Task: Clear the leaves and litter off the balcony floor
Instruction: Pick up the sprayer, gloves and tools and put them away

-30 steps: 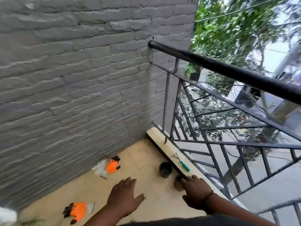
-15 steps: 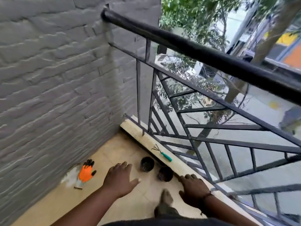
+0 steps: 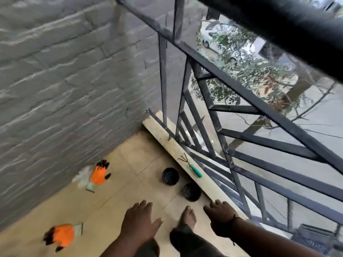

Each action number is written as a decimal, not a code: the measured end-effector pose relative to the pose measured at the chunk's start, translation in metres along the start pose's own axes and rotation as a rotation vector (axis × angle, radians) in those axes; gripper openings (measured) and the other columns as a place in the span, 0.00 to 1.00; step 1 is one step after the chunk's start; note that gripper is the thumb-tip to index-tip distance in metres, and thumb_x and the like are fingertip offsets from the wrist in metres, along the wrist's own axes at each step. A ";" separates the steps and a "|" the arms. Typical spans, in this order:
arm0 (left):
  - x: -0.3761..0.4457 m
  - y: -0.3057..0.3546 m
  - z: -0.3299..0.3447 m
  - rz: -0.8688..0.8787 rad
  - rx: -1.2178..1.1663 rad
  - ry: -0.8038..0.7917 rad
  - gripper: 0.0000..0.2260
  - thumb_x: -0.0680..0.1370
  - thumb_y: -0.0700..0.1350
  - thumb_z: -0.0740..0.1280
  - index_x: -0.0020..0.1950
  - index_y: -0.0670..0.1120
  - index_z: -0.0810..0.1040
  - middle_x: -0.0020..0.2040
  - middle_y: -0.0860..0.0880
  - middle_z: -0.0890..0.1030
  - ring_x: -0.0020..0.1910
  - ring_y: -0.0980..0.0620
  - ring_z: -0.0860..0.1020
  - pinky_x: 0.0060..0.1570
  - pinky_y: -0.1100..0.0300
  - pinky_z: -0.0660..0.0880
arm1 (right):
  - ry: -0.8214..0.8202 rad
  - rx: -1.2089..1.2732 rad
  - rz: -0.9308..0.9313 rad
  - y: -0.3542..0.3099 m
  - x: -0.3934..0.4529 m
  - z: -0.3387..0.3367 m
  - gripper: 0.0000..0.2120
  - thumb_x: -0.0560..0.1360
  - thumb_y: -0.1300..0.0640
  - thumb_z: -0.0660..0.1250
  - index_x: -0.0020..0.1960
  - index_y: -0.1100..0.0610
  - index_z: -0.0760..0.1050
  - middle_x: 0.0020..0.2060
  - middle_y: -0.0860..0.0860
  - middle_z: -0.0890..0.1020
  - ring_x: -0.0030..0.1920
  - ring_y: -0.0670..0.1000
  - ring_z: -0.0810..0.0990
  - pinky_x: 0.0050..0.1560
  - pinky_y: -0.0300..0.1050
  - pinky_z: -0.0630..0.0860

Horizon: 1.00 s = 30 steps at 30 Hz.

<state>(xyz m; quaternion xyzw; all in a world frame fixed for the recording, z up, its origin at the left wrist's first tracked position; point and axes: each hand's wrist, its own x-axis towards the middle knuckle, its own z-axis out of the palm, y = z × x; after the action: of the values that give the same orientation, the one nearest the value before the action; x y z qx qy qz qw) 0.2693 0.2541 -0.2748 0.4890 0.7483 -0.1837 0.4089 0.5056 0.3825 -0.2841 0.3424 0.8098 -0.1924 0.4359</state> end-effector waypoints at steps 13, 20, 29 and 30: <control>0.187 -0.038 0.108 -0.017 -0.098 -0.051 0.30 0.78 0.65 0.56 0.76 0.52 0.62 0.75 0.48 0.65 0.71 0.45 0.66 0.68 0.50 0.64 | 0.028 0.346 0.239 0.003 0.231 0.039 0.19 0.76 0.50 0.61 0.67 0.51 0.70 0.62 0.54 0.78 0.61 0.57 0.76 0.58 0.48 0.75; 0.281 -0.040 0.188 0.028 -0.072 -0.095 0.29 0.78 0.63 0.59 0.75 0.48 0.65 0.77 0.45 0.62 0.73 0.43 0.64 0.70 0.50 0.64 | 0.136 0.478 0.454 0.034 0.385 0.082 0.20 0.79 0.57 0.60 0.69 0.62 0.70 0.66 0.61 0.75 0.66 0.60 0.74 0.65 0.52 0.71; 0.310 -0.044 0.250 0.118 -0.024 -0.198 0.33 0.80 0.63 0.56 0.79 0.46 0.57 0.80 0.44 0.55 0.77 0.45 0.58 0.72 0.50 0.63 | 0.233 0.373 0.459 0.066 0.472 0.134 0.18 0.80 0.59 0.59 0.69 0.59 0.64 0.64 0.62 0.73 0.63 0.64 0.74 0.58 0.55 0.71; 0.309 -0.044 0.251 0.123 -0.011 -0.207 0.33 0.80 0.63 0.56 0.79 0.46 0.56 0.80 0.44 0.54 0.77 0.45 0.57 0.72 0.51 0.62 | 0.237 0.367 0.455 0.070 0.472 0.135 0.18 0.80 0.59 0.60 0.68 0.60 0.65 0.63 0.62 0.73 0.63 0.64 0.75 0.57 0.55 0.72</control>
<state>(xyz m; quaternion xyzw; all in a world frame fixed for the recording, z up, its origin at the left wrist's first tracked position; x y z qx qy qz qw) 0.2816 0.2443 -0.6750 0.5102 0.6716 -0.2036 0.4973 0.4517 0.5315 -0.7540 0.6078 0.7093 -0.1915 0.3014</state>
